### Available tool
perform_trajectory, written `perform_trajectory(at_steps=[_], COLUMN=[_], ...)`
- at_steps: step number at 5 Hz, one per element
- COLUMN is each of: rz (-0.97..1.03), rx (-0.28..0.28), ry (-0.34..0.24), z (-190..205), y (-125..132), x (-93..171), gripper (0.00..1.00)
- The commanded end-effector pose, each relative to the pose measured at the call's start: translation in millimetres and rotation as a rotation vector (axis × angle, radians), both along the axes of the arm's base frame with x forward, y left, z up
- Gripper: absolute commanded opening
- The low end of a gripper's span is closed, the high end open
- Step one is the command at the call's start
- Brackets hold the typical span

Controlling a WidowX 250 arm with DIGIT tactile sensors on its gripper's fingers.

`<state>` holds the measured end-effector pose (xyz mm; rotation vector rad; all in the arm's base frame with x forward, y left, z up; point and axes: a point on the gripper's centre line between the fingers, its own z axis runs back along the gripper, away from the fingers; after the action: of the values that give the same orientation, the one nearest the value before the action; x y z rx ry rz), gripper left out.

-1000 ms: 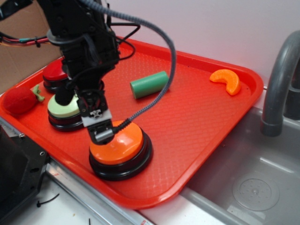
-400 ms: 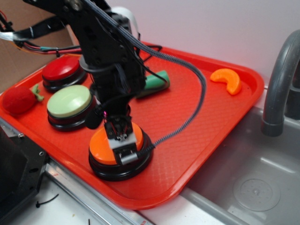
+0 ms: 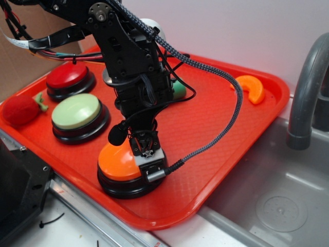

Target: Push the orange button.

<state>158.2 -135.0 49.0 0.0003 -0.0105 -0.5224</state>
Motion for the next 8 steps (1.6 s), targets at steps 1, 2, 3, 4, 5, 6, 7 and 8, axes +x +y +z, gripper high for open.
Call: perform_trajectory(at_steps=[1,2,3,4,5,6,7,8], rz=[0.008,-0.007,-0.001,0.023,0.029,0.034,0.049,0.059], rx=[0.023,0.039,0.031,0.031,0.030,0.035,0.038,0.035], ry=[-0.005,-0.060,-0.075,-0.070,-0.066,-0.068,-0.061,-0.060], z=[49.7,73.8,82.4,89.4,96.0,102.0,107.8,114.4], y=[12.4,12.6,12.9,20.2,18.9,17.1,17.4,20.5], x=[5.7,15.0,16.4,14.7,14.5,13.8,12.2,10.7], gripper=[1.00,1.00,1.00,1.00,1.00,1.00,1.00,1.00])
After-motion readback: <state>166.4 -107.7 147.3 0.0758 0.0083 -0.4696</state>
